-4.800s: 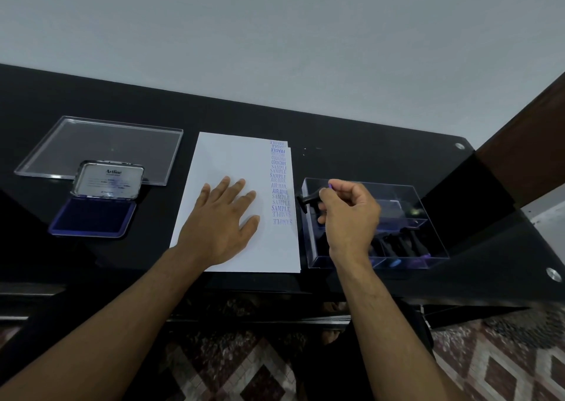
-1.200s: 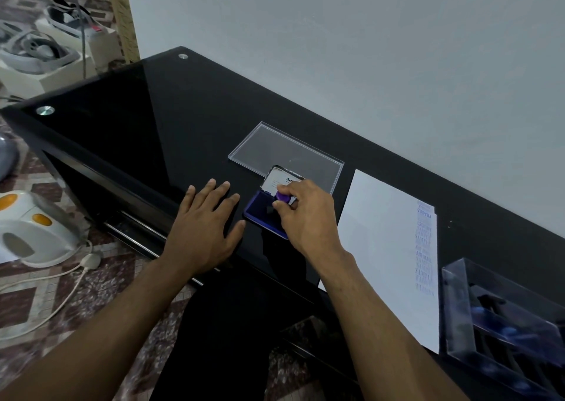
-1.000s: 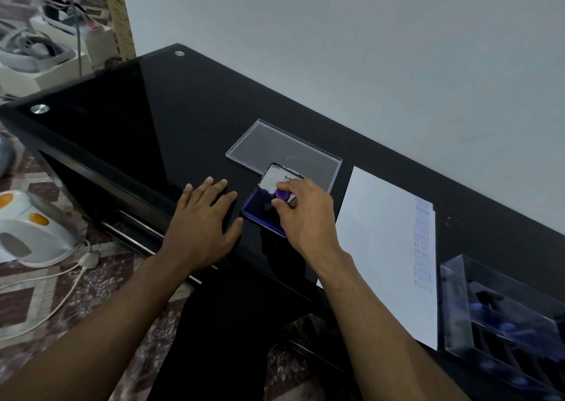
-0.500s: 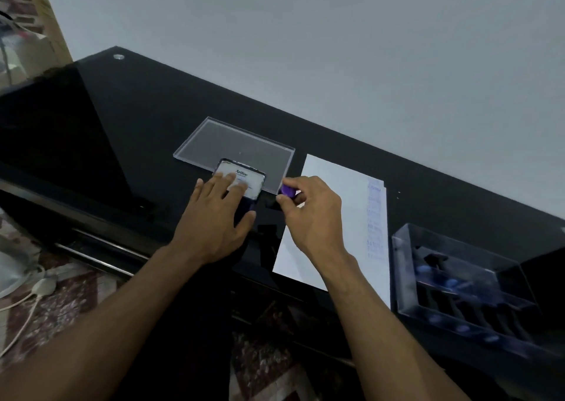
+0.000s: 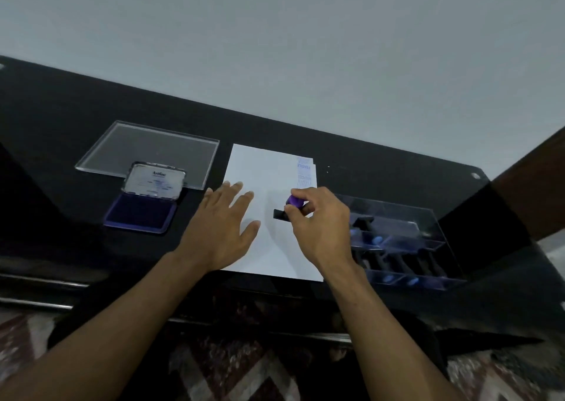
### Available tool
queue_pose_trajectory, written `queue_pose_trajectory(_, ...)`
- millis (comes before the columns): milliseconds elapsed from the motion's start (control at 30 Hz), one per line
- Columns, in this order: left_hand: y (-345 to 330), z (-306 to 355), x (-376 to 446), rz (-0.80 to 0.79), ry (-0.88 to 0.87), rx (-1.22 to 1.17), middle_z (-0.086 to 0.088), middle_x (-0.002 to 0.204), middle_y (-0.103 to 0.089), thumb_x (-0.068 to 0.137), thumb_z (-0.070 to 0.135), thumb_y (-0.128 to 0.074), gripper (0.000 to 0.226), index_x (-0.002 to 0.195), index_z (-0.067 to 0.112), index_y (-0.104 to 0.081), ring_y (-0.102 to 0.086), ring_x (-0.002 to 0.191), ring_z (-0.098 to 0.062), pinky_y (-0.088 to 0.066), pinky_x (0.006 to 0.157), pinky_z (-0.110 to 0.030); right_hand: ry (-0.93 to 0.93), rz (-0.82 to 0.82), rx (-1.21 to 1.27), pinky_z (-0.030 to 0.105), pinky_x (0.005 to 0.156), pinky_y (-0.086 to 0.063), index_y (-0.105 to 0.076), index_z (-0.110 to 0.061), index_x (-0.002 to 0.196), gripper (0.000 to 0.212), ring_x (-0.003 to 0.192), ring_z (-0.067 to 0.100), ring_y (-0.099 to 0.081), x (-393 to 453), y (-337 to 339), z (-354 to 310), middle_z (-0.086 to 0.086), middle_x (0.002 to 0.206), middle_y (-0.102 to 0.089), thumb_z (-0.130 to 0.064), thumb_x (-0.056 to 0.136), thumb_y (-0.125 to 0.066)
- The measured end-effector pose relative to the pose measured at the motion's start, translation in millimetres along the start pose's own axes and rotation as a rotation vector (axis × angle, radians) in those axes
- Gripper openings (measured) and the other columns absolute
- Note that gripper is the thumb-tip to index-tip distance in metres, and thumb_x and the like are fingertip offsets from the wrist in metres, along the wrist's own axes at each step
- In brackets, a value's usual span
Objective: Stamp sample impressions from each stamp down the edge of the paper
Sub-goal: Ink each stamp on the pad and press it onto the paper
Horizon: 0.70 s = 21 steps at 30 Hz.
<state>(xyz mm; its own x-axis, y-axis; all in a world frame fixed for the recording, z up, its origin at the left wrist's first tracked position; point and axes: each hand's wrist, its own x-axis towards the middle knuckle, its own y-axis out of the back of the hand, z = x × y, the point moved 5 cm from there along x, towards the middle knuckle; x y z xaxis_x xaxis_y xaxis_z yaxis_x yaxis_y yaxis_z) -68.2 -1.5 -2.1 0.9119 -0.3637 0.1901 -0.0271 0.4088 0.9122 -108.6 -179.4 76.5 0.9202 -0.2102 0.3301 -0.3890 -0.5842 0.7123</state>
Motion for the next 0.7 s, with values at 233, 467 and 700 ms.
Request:
queue_pose_trajectory(233, -18, 39, 14, -0.049, -0.05, 0.016, -0.002, 0.166, -0.023, 0.093, 0.063, -0.027, 0.073, 0.154, 0.023, -0.038, -0.014, 0.155, -0.026, -0.005, 0.124, -0.045, -0.044, 0.021, -0.082, -0.001, 0.071, -0.037, -0.074, -0.015, 0.107, 0.022, 0.078, 0.005, -0.06, -7, 33, 33, -0.005, 0.1, -0.065, -0.018, 0.084, -0.076)
queue_pose_trajectory(467, -32, 43, 25, -0.064, -0.078, 0.047, -0.005, 0.164, -0.027, 0.095, 0.062, -0.028, 0.071, 0.151, 0.022, -0.043, -0.017, 0.154, -0.029, -0.006, 0.122, -0.046, -0.013, 0.025, -0.067, 0.02, 0.079, -0.055, -0.075, -0.015, 0.105, 0.022, 0.078, 0.006, -0.06, -11, 38, 43, -0.002, 0.098, -0.068, -0.019, 0.083, -0.077)
queue_pose_trajectory(700, -43, 36, 26, -0.094, -0.086, 0.09, -0.004, 0.163, -0.031, 0.092, 0.067, -0.011, 0.08, 0.15, 0.023, -0.045, -0.02, 0.153, -0.029, -0.011, 0.123, -0.049, -0.025, -0.038, -0.09, 0.021, 0.085, -0.056, -0.074, -0.016, 0.112, 0.028, 0.083, 0.007, -0.063, -13, 32, 44, -0.003, 0.105, -0.068, -0.022, 0.085, -0.076)
